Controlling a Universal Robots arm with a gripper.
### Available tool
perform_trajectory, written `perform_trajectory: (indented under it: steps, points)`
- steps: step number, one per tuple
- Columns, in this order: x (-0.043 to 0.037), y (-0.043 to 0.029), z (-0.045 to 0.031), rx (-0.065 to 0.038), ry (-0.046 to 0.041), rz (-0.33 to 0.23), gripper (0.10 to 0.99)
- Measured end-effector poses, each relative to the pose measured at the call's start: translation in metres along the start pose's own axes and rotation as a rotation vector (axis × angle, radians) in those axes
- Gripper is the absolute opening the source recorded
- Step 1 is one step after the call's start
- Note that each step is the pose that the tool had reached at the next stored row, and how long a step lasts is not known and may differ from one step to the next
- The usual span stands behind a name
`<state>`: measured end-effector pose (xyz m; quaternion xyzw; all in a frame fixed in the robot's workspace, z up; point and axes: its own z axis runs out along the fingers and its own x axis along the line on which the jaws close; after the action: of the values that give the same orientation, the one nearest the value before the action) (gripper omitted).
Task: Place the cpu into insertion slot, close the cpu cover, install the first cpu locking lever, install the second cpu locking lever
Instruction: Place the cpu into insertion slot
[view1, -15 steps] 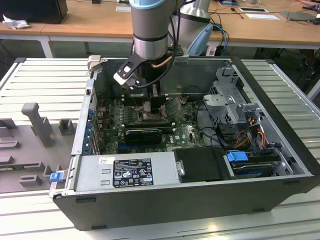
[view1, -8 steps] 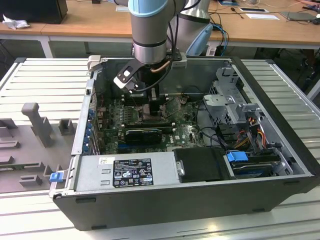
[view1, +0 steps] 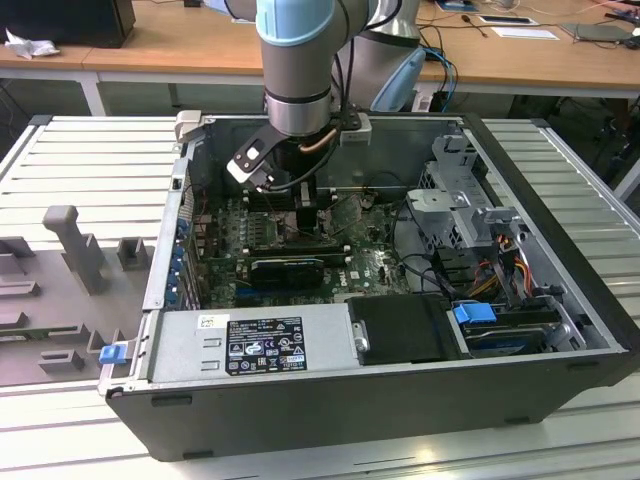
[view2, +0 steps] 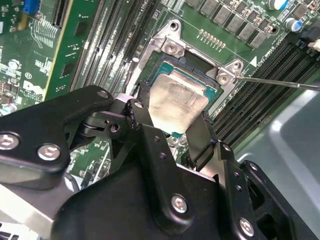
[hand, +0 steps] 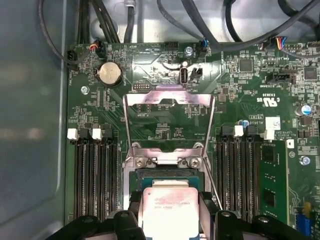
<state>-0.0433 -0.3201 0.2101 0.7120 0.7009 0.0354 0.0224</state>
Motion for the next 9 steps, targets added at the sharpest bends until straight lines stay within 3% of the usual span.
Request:
perform_trajectory:
  steps: [9]
  points:
    - [0.0002,0.0013,0.0068,0.000,0.0000,0.000,0.533]
